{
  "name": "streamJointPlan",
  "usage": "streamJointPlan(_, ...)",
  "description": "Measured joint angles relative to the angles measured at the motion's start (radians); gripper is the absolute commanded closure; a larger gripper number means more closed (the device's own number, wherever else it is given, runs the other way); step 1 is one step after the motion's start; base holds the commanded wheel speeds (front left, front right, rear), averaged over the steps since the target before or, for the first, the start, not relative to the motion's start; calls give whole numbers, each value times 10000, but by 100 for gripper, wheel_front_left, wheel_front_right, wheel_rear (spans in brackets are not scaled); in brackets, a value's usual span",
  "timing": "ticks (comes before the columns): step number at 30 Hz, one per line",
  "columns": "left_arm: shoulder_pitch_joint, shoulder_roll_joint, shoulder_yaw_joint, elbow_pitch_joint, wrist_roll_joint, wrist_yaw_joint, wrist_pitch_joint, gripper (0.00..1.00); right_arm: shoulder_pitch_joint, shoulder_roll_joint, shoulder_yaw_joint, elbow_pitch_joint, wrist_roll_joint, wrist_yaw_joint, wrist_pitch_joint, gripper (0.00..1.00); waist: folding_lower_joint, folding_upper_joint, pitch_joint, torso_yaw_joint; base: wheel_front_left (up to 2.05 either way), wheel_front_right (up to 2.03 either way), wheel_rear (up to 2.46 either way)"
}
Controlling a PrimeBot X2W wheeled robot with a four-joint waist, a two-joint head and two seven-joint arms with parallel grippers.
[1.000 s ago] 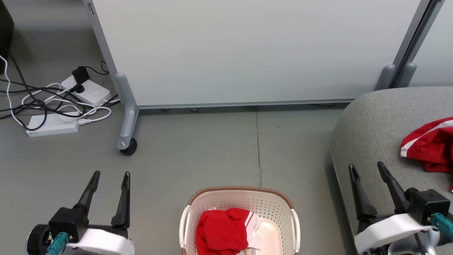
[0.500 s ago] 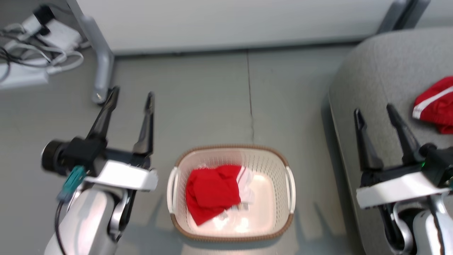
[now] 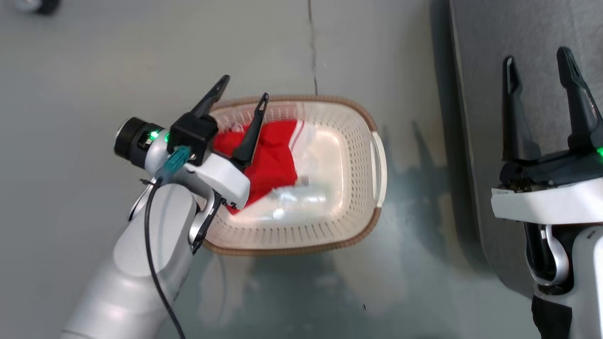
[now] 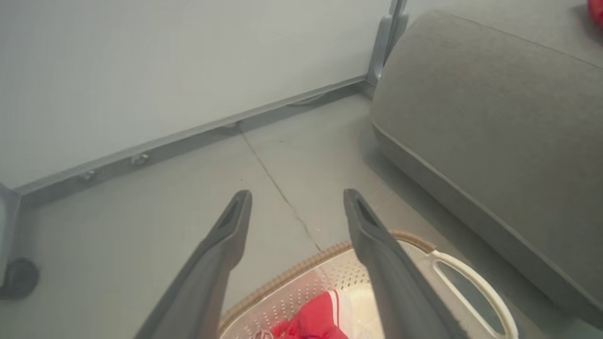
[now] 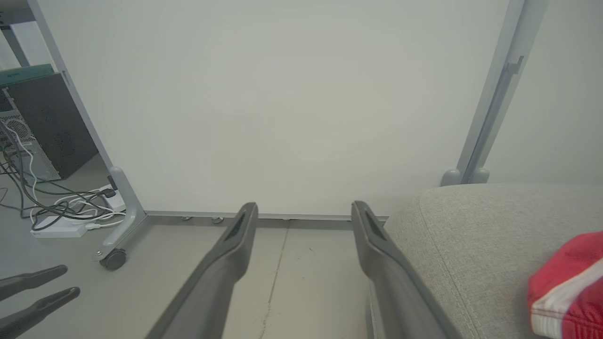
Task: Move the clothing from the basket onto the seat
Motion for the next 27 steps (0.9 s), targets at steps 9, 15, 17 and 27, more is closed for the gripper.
streamJointPlan(9, -1661, -370, -625, 3917, 58, -798, 345, 0, -751, -2, 639, 416, 587, 0, -706, 0, 0, 0, 1854, -896, 0, 0, 0)
streamJointPlan(15, -2593, -328, -995, 5843, 288, -966, 940, 0, -1077, -8, 1127, 886, 1068, 0, -1235, 0, -1, 0, 2606, -1722, 0, 0, 0)
streamJointPlan(17, -2813, -207, -1030, 6339, 303, -980, 1101, 0, -1143, -10, 1281, 1060, 1233, 2, -1404, 0, 0, 0, 2812, -2003, 0, 0, 0)
streamJointPlan(27, -3180, 639, -1034, 7248, 190, -867, 2092, 0, -1319, -8, 1779, 1613, 1776, 2, -1916, 0, 0, 0, 3584, -3095, 0, 0, 0)
